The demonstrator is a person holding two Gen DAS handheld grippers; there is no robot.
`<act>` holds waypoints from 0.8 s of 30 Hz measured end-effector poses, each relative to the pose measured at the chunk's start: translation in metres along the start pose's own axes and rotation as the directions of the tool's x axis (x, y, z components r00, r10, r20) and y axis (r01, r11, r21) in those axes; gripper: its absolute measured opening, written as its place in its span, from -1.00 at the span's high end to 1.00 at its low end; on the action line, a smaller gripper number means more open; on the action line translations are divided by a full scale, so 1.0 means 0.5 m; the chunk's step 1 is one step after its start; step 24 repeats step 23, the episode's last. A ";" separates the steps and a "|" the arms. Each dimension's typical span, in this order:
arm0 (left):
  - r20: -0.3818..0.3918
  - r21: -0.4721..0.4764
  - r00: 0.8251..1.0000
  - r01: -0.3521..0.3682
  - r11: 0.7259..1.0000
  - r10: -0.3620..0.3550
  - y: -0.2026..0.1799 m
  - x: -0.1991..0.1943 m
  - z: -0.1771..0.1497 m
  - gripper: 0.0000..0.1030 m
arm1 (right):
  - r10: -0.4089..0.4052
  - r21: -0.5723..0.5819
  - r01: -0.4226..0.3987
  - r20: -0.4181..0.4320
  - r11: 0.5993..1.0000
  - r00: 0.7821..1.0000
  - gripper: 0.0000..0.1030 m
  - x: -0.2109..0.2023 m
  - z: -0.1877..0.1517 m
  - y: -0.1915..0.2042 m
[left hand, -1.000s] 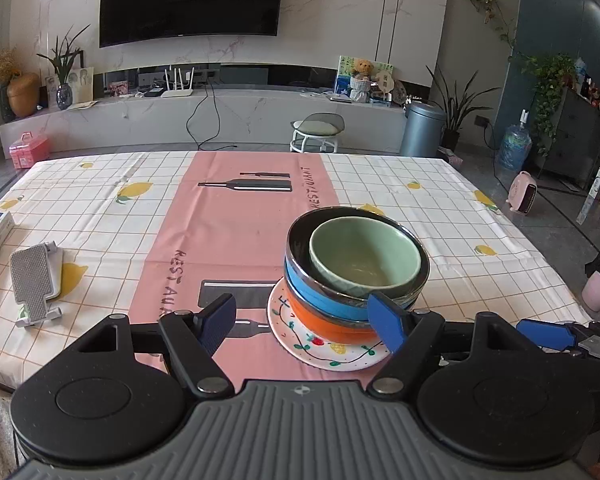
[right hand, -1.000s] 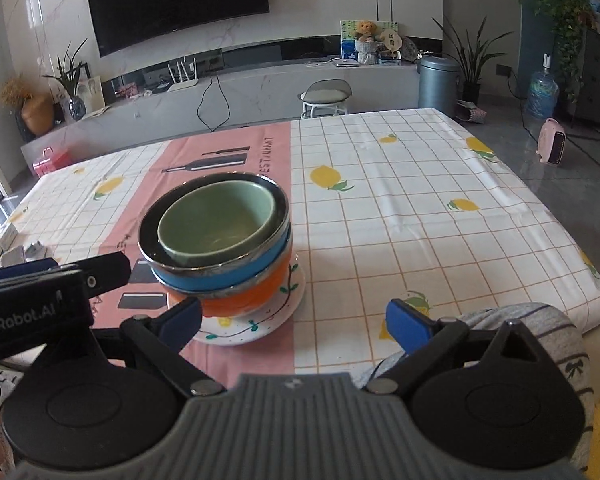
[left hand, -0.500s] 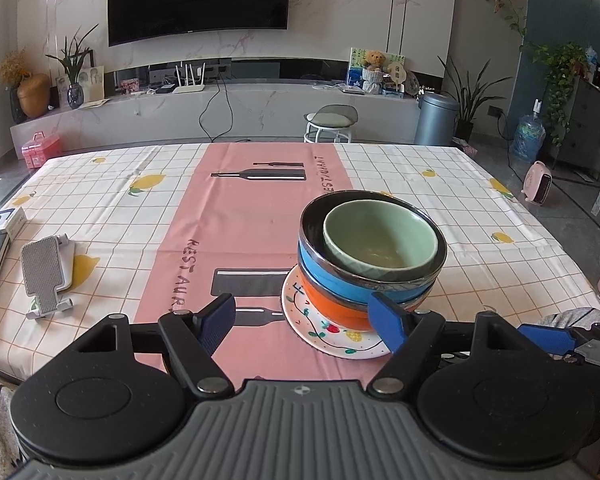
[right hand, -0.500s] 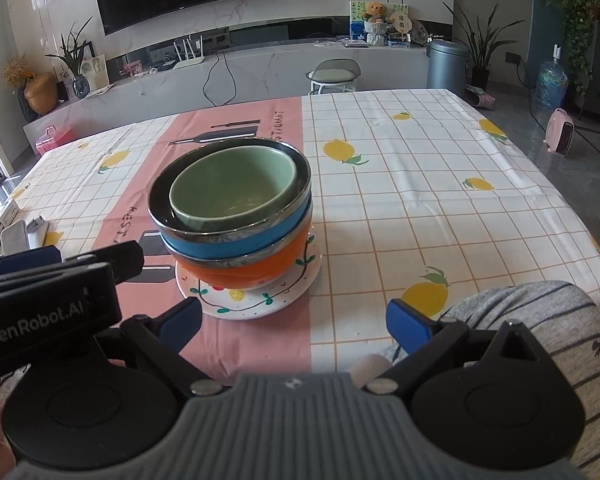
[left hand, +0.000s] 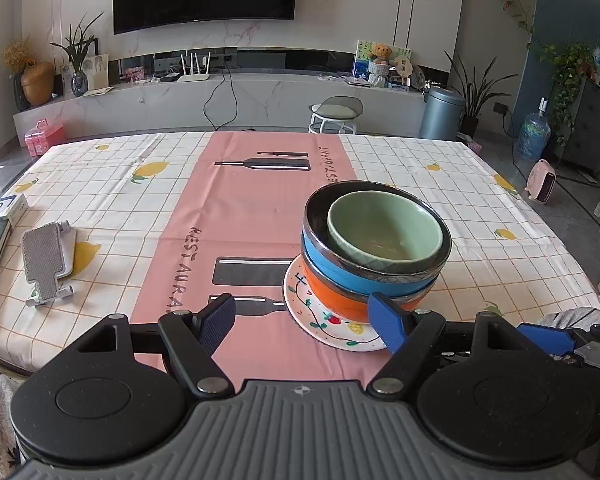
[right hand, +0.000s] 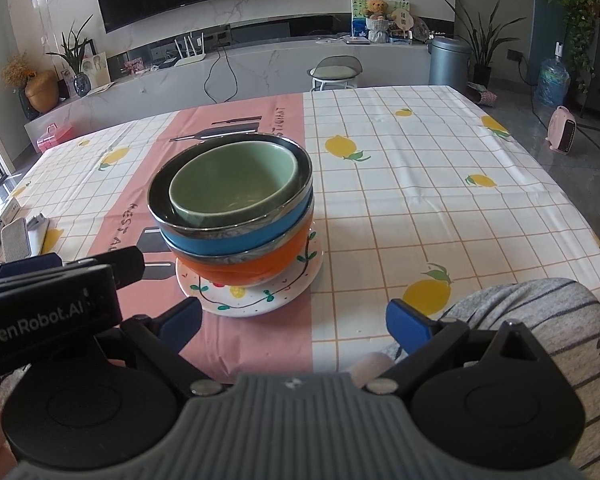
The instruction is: Organize plates and bowls
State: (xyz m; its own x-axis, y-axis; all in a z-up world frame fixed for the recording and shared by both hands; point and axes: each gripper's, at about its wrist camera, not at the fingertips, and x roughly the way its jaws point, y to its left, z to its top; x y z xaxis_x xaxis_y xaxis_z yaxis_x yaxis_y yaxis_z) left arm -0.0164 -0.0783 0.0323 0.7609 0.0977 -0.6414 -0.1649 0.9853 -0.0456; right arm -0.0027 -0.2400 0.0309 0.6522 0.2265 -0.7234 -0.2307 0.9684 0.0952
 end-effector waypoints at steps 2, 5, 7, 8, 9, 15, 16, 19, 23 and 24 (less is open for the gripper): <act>-0.006 -0.002 1.000 0.001 1.000 -0.001 0.001 0.001 -0.001 -0.72 | 0.002 -0.003 -0.002 -0.002 1.000 1.000 -0.87 0.002 -0.001 0.001; -0.011 -0.001 1.000 0.001 1.000 -0.001 0.001 0.002 -0.002 -0.72 | 0.005 -0.005 -0.005 -0.005 1.000 1.000 -0.87 0.003 -0.002 0.002; -0.010 -0.001 1.000 0.000 1.000 0.000 0.000 0.002 -0.003 -0.72 | 0.005 -0.006 -0.005 -0.006 1.000 1.000 -0.87 0.004 -0.003 0.002; -0.011 -0.001 1.000 0.000 1.000 0.000 0.001 0.002 -0.003 -0.72 | 0.005 -0.006 -0.005 -0.007 1.000 1.000 -0.87 0.004 -0.003 0.001; -0.011 -0.002 1.000 0.000 1.000 0.000 0.001 0.002 -0.003 -0.72 | 0.005 -0.006 -0.005 -0.006 1.000 1.000 -0.87 0.004 -0.003 0.001; -0.012 -0.001 1.000 -0.005 1.000 0.005 0.001 0.002 -0.002 -0.72 | 0.008 -0.005 -0.008 -0.007 1.000 1.000 -0.87 0.005 -0.004 0.002; -0.012 -0.001 1.000 -0.004 1.000 0.004 0.001 0.001 -0.002 -0.72 | 0.009 -0.005 -0.009 -0.007 1.000 1.000 -0.87 0.005 -0.004 0.002; -0.011 -0.001 1.000 -0.008 1.000 0.008 0.001 0.001 -0.002 -0.72 | 0.010 -0.006 -0.010 -0.008 1.000 1.000 -0.87 0.006 -0.004 0.001; -0.011 0.001 1.000 -0.007 1.000 0.007 0.002 0.000 -0.002 -0.72 | 0.012 -0.005 -0.012 -0.008 1.000 1.000 -0.87 0.007 -0.004 0.002; -0.011 0.001 1.000 -0.007 1.000 0.007 0.002 0.000 -0.002 -0.72 | 0.012 -0.005 -0.012 -0.008 1.000 1.000 -0.87 0.007 -0.004 0.002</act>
